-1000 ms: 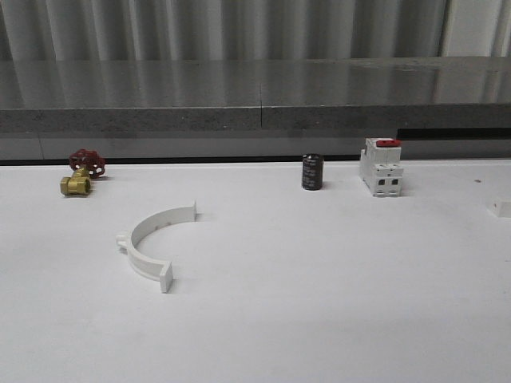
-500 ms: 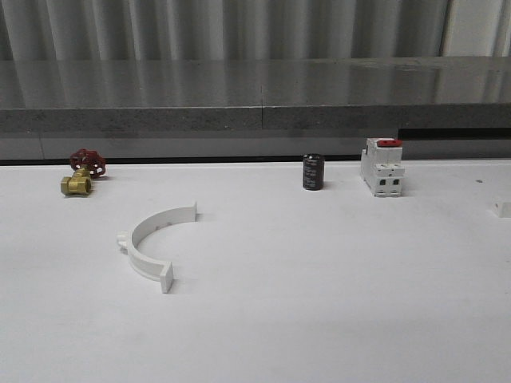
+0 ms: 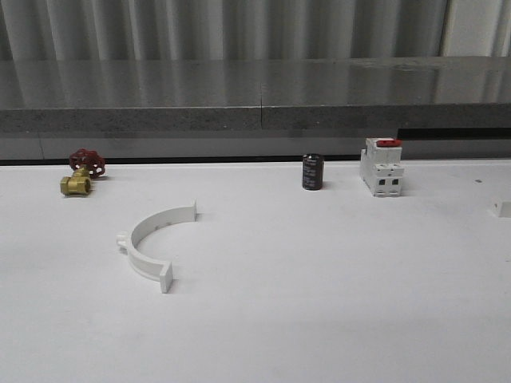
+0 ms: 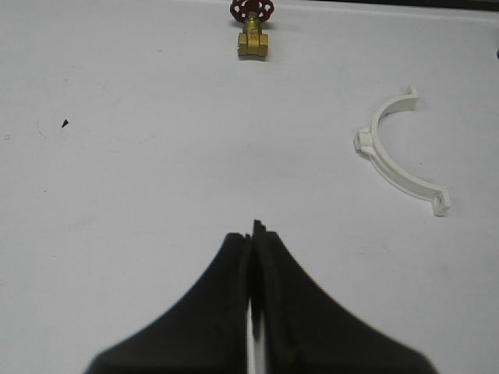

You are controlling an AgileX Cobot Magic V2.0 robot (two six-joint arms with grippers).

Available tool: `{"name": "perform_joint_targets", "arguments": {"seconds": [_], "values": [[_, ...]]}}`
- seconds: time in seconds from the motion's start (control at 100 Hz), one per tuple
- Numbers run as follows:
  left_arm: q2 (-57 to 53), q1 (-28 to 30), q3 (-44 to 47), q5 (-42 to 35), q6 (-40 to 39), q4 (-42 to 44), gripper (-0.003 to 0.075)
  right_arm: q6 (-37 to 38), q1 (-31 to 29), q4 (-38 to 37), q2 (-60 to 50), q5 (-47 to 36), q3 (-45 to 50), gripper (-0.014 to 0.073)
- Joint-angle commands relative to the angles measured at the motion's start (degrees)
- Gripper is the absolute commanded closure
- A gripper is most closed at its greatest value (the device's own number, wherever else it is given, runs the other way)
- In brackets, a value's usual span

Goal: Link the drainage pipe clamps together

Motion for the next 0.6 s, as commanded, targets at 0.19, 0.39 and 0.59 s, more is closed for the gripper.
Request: {"name": "perform_joint_targets", "arguments": {"seconds": [0.19, 0.39, 0.59], "values": [[0.3, 0.1, -1.5, -3.8, 0.1, -0.3, 0.0741, 0.0, -0.2, 1.0, 5.4, -2.1, -2.1, 0.0169], [0.3, 0.1, -1.5, -3.8, 0.1, -0.3, 0.0741, 0.9, -0.3, 1.0, 7.2, -2.7, -4.7, 0.0105], [0.3, 0.1, -1.5, -3.8, 0.1, -0.3, 0.0741, -0.5, -7.1, 0.9, 17.6, -1.3, -13.0, 0.0105]]}}
